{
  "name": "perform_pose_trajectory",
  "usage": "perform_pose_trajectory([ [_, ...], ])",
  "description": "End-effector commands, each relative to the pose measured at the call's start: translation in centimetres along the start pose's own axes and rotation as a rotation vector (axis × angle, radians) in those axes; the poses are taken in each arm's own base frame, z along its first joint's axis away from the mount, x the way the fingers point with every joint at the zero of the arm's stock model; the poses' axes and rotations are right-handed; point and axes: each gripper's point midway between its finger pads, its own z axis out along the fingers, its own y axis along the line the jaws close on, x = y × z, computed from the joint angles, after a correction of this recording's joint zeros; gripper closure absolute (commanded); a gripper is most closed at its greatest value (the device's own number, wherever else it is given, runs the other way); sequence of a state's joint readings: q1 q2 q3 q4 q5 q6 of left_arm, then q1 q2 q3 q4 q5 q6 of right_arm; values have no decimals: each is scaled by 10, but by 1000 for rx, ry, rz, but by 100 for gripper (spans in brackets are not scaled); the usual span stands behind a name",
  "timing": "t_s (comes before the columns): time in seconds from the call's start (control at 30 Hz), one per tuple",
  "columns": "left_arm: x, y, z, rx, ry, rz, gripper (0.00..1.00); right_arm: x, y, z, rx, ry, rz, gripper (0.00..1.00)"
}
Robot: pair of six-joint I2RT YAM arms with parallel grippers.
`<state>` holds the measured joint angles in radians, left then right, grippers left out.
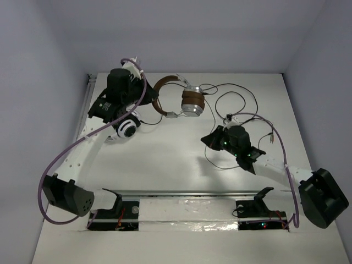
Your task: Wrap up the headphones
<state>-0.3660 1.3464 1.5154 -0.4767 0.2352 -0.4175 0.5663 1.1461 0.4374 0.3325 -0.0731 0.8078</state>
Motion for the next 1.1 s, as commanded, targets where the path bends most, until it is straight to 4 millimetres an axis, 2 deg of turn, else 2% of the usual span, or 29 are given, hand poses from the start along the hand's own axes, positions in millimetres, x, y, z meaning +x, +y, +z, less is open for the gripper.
perform_pose_trajectory([
  [0.0, -15, -11, -2, 103, -195, -115, 100, -18, 15, 12, 51, -34, -91, 100],
  [0.07, -8, -6, -2, 106, -220, -179, 100, 0, 19, 17, 70, 25, -134, 100],
  [0.1, 0, 5, 5, 86, -235, -202, 100, 6, 24, 17, 70, 42, -150, 100],
  [0.17, 2, 10, 8, 67, -267, -239, 100, 26, 47, 15, 47, 88, -201, 100],
  [0.23, 1, 28, 13, -11, -313, -253, 100, 38, 63, 10, 47, 107, -238, 100],
  [0.27, 2, 35, 17, -38, -317, -254, 100, 46, 69, 6, 46, 121, -256, 100],
  [0.3, 0, 43, 20, -84, -344, -254, 100, 62, 84, -2, 17, 150, -287, 100],
  [0.33, 1, 46, 22, -99, -350, -258, 100, 69, 80, -8, 51, 171, -314, 100],
  [0.37, 1, 50, 25, -112, -354, -258, 100, 72, 90, -12, 38, 176, -328, 100],
  [0.4, -1, 56, 26, -139, -371, -256, 100, 85, 99, -20, 20, 201, -355, 100],
  [0.43, 0, 60, 28, -158, -374, -253, 100, 87, 95, -27, 54, 209, -380, 100],
  [0.53, 2, 73, 30, -232, -385, -228, 100, 96, 103, -45, 54, 249, -428, 100],
  [0.57, 10, 68, 33, -234, -371, -206, 100, 97, 106, -50, 51, 255, -442, 100],
  [0.6, 13, 73, 33, -280, -379, -189, 100, 94, 114, -54, 40, 255, -453, 100],
  [0.63, 21, 74, 37, -305, -360, -161, 100, 95, 112, -59, 49, 277, -478, 100],
  [0.67, 31, 65, 40, -305, -339, -133, 100, 93, 115, -62, 43, 284, -507, 100],
  [0.7, 39, 65, 43, -328, -324, -111, 100, 91, 117, -64, 40, 291, -526, 100],
  [0.73, 44, 62, 46, -326, -309, -95, 100, 84, 127, -66, 24, 287, -541, 100],
  [0.77, 58, 64, 52, -345, -263, -65, 100, 82, 123, -70, 40, 304, -587, 100],
  [0.83, 78, 57, 56, -337, -209, -14, 100, 73, 128, -75, 50, 309, -631, 100],
  [0.93, 94, 48, 55, -314, -163, 42, 100, 69, 126, -75, 80, 334, -713, 100],
  [1.07, 101, 43, 47, -286, -90, 102, 100, 51, 131, -78, 114, 305, -779, 100],
])
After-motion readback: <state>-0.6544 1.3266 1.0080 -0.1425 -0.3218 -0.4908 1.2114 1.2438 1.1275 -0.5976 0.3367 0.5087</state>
